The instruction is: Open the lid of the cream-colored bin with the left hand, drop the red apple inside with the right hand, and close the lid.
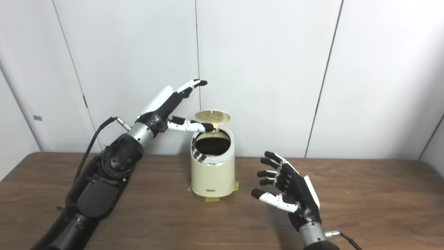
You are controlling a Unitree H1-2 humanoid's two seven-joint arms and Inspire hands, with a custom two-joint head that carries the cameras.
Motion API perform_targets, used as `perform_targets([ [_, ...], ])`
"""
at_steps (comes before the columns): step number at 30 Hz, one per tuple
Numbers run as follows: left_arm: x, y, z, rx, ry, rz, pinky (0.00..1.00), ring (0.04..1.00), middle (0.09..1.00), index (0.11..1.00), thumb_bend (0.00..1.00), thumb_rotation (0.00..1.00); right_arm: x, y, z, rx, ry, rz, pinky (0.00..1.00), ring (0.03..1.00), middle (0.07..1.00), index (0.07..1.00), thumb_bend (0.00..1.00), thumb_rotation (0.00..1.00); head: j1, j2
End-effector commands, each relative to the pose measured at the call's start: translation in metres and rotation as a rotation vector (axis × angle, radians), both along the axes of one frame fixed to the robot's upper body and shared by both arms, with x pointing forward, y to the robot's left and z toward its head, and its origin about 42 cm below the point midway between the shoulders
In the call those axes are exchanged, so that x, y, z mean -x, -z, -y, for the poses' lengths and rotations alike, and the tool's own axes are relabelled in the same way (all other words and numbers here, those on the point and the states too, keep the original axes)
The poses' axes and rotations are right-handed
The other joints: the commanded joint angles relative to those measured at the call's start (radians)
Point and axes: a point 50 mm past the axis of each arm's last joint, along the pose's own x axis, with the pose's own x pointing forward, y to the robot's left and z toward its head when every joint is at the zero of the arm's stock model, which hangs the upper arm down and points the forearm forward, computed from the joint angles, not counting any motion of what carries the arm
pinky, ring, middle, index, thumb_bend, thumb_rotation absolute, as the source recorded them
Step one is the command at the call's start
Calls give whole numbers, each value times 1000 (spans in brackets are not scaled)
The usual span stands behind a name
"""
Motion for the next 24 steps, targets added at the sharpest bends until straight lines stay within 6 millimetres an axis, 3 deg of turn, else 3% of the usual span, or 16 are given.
perform_targets([
  [1, -6, -34, 4, -54, 13, 79, 992, 1000, 998, 944, 997, 459, -6, -24, -4, -11, -5, 92, 550, 630, 781, 790, 841, 224, 1, 1],
  [7, -6, -30, 9, -281, -9, 112, 1000, 1000, 890, 824, 1000, 471, -7, -23, -6, -12, -9, 94, 550, 637, 778, 785, 839, 226, -4, 4],
  [14, 3, -23, 6, -387, -3, 143, 1000, 993, 788, 753, 1000, 452, -7, -24, -8, 0, -9, 89, 555, 642, 785, 791, 855, 259, -8, 6],
  [24, 9, -25, 5, -424, 20, 155, 1000, 982, 779, 745, 1000, 486, -8, -24, -13, -4, -11, 77, 555, 655, 778, 793, 872, 276, -13, 9],
])
